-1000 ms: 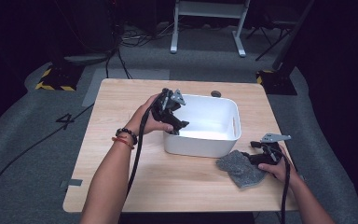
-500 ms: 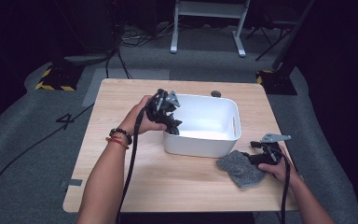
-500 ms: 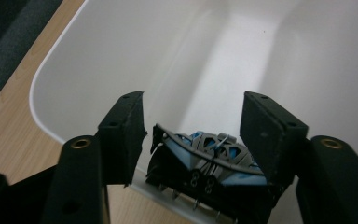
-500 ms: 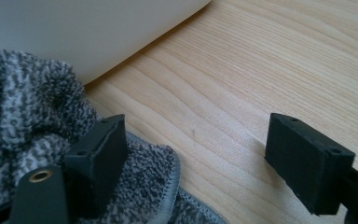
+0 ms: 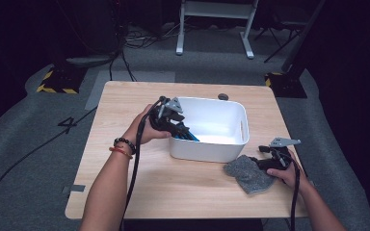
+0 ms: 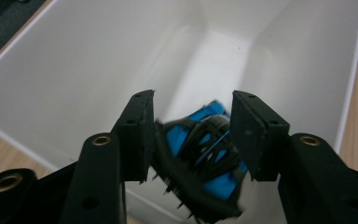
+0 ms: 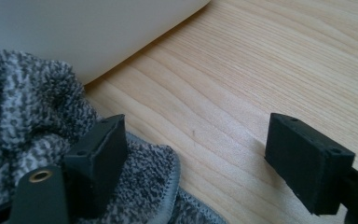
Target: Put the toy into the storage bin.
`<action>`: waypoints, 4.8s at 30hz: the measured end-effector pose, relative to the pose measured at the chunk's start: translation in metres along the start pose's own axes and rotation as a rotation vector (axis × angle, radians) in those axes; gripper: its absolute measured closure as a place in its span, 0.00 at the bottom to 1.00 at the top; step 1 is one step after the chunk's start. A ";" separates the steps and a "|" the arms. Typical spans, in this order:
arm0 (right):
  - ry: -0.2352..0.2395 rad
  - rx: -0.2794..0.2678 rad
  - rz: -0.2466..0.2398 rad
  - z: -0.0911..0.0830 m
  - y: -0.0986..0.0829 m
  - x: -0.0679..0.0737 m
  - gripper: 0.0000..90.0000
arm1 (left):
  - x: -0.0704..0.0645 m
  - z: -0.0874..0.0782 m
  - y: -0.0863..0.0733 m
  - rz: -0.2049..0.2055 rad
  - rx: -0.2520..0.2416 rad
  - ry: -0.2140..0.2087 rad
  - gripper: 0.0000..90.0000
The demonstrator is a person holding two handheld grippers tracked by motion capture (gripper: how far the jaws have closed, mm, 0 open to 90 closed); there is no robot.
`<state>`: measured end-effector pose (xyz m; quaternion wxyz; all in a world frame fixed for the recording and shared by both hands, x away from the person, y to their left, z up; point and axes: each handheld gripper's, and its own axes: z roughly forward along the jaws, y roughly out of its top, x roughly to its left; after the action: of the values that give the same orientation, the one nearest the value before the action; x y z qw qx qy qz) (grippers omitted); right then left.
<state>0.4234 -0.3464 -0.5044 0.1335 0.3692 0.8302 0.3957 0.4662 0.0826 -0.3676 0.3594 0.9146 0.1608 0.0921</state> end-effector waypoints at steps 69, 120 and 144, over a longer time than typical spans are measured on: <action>-0.002 0.001 -0.001 0.000 0.000 0.001 0.23 | -0.038 -0.049 -0.102 -0.073 -0.033 0.382 0.18; 0.009 0.000 -0.006 -0.002 -0.002 0.001 0.23 | -0.063 -0.021 -0.218 -0.439 0.004 0.325 0.18; -0.002 0.003 -0.010 -0.001 -0.001 0.002 0.23 | -0.061 -0.020 -0.217 -0.428 0.003 0.317 0.16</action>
<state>0.4204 -0.3459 -0.5044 0.1356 0.3655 0.8325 0.3935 0.3539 0.2231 -0.5053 0.3398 0.8343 0.4052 0.1558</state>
